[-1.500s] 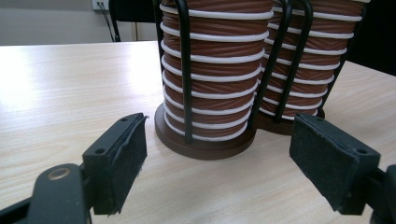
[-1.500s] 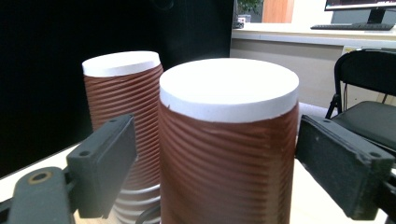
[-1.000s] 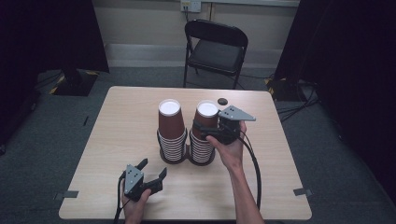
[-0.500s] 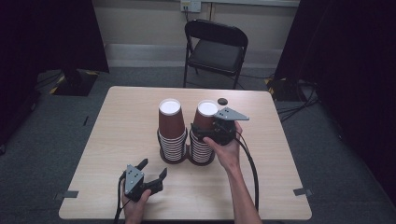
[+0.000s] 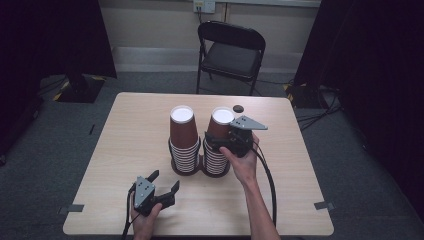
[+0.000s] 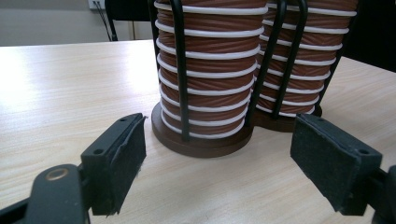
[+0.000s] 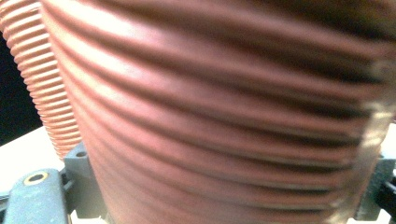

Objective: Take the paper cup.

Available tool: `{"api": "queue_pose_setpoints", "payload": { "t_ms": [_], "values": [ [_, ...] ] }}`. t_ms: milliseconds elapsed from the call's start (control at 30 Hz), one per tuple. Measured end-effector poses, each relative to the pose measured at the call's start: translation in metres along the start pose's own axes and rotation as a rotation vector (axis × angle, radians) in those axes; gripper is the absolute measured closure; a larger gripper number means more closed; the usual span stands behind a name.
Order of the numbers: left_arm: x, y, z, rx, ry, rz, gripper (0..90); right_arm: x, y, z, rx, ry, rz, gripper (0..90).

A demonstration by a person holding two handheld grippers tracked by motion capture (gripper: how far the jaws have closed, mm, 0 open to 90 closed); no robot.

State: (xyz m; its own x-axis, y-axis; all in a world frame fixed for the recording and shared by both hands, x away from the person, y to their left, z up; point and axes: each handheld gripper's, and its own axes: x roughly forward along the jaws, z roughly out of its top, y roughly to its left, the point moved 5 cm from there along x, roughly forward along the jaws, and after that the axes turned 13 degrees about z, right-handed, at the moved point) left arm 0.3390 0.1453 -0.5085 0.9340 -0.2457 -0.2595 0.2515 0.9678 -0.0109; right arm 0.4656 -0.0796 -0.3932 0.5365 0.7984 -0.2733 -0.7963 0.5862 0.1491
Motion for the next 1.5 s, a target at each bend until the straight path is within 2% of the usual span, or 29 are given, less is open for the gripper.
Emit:
{"api": "queue_pose_setpoints", "payload": {
  "t_ms": [333,500,667,867,1000,1167,1333,1500],
  "values": [
    [0.0,-0.001,0.0,0.014,-0.003,-0.002,15.7,-0.005,0.002,0.008,-0.022,-0.015,0.008,12.1],
    [0.0,-0.001,0.0,0.009,-0.005,0.001,15.6,-0.005,0.003,0.012,-0.013,-0.028,0.017,12.2],
    [-0.001,0.0,0.0,-0.007,-0.008,-0.014,15.6,-0.007,0.005,0.018,-0.018,-0.039,0.024,12.4],
    [-0.001,-0.001,0.0,0.007,-0.008,-0.008,15.6,-0.01,0.004,0.021,-0.007,-0.067,0.037,12.4],
    [-0.001,0.0,0.0,-0.018,-0.01,-0.015,15.7,-0.012,0.006,0.024,-0.018,-0.062,0.039,12.5],
    [-0.001,-0.004,0.0,0.031,-0.01,0.005,15.6,-0.015,0.006,0.032,-0.017,-0.076,0.041,12.5],
    [-0.001,-0.003,0.0,0.022,-0.013,0.0,15.7,-0.019,0.007,0.038,-0.014,-0.099,0.036,12.5],
    [-0.002,-0.004,0.0,0.03,-0.019,-0.013,15.8,-0.023,0.005,0.04,-0.002,-0.117,0.039,12.6]
  ]
}}
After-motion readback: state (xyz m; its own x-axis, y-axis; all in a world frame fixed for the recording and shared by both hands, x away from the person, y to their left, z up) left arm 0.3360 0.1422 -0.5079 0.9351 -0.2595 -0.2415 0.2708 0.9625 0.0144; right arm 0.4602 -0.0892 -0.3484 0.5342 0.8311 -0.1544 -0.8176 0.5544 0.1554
